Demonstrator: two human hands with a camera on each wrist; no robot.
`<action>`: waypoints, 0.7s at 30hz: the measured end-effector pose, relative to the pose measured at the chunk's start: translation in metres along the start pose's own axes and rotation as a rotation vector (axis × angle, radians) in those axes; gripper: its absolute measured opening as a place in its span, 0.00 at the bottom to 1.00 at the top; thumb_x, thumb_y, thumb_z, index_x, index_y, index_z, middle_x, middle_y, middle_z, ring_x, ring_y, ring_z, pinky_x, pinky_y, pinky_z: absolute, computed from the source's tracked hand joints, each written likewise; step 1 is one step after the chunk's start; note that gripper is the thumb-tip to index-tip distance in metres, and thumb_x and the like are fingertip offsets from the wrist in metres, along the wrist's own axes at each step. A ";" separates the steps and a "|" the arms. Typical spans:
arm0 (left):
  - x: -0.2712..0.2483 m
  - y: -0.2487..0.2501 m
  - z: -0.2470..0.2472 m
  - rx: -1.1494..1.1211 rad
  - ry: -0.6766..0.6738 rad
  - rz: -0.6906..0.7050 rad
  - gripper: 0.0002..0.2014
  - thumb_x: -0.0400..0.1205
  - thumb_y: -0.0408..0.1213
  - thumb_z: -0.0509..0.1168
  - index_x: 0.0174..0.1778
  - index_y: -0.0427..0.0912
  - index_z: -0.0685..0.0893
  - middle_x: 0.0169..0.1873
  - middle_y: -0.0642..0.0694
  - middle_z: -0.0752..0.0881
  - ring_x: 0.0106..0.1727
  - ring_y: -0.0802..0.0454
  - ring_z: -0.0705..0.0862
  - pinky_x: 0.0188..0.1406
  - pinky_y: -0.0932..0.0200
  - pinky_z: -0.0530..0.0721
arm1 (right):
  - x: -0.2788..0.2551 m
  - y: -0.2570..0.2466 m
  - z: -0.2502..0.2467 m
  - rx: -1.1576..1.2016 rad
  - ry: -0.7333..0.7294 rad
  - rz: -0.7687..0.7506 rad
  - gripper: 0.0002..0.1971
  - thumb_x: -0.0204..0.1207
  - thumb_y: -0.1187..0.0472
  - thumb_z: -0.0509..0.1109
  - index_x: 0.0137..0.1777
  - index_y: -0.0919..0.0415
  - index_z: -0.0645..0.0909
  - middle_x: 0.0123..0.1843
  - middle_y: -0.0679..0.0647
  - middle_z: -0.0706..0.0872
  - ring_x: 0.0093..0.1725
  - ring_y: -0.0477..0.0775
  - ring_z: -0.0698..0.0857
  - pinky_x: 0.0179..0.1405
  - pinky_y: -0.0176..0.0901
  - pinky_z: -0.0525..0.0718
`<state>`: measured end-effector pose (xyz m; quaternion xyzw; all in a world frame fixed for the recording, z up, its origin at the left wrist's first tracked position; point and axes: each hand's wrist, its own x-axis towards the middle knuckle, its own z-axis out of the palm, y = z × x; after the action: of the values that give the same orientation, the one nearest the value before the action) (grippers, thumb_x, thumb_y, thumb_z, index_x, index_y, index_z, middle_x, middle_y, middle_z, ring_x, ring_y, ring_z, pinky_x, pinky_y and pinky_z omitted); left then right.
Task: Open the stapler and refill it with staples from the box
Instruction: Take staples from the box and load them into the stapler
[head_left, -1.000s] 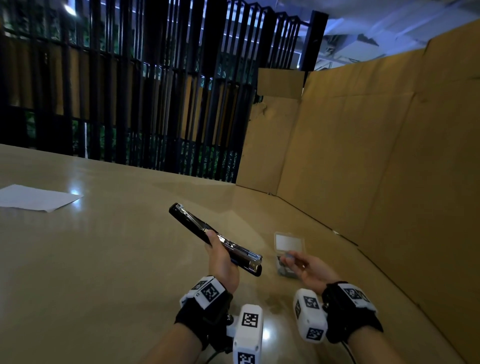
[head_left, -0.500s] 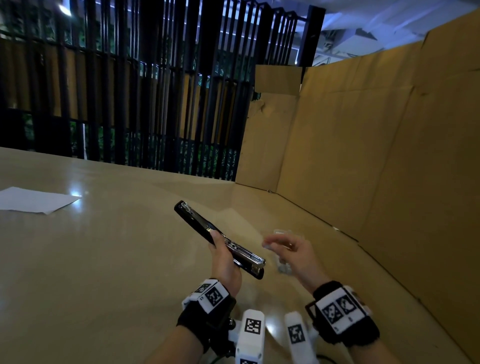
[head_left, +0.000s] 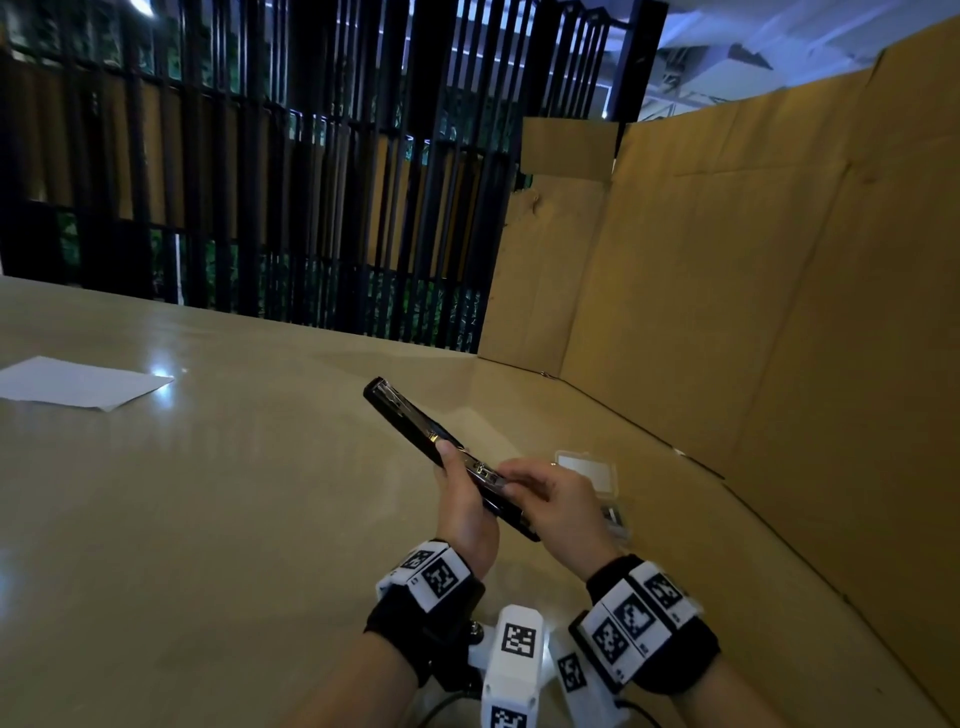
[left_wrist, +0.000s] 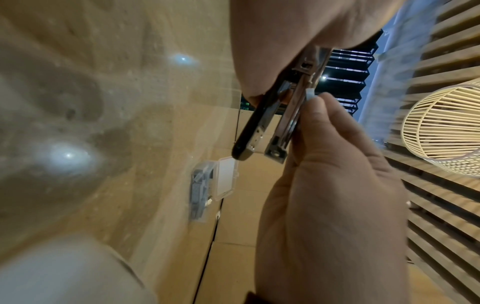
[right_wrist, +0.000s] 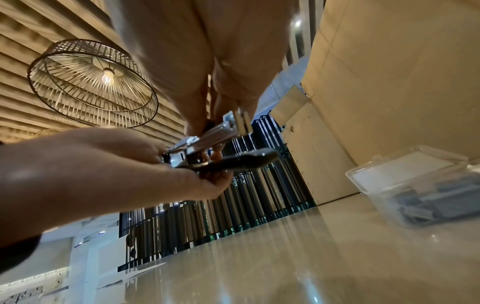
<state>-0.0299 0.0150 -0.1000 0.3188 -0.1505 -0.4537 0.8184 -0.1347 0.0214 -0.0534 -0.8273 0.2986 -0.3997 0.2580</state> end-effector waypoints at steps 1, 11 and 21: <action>0.001 0.000 0.001 -0.005 -0.002 0.003 0.38 0.80 0.64 0.48 0.81 0.41 0.60 0.57 0.42 0.75 0.60 0.44 0.78 0.62 0.52 0.79 | 0.000 0.000 0.000 -0.012 0.006 0.001 0.11 0.73 0.72 0.69 0.53 0.66 0.88 0.51 0.56 0.89 0.50 0.47 0.84 0.54 0.25 0.77; 0.000 0.001 0.002 -0.035 0.009 -0.020 0.37 0.80 0.64 0.48 0.80 0.43 0.62 0.61 0.41 0.76 0.67 0.43 0.79 0.66 0.50 0.78 | -0.001 -0.003 0.004 -0.066 0.102 -0.042 0.09 0.71 0.73 0.70 0.47 0.66 0.89 0.39 0.48 0.84 0.44 0.49 0.83 0.47 0.28 0.76; -0.005 0.006 0.007 -0.059 0.015 -0.030 0.34 0.82 0.62 0.47 0.78 0.42 0.64 0.60 0.40 0.77 0.67 0.41 0.78 0.70 0.46 0.77 | -0.001 -0.004 0.007 -0.123 0.092 -0.025 0.10 0.69 0.69 0.73 0.49 0.61 0.89 0.47 0.55 0.89 0.49 0.51 0.84 0.49 0.32 0.78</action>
<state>-0.0325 0.0193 -0.0908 0.3002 -0.1260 -0.4680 0.8216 -0.1280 0.0264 -0.0550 -0.8260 0.3239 -0.4214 0.1875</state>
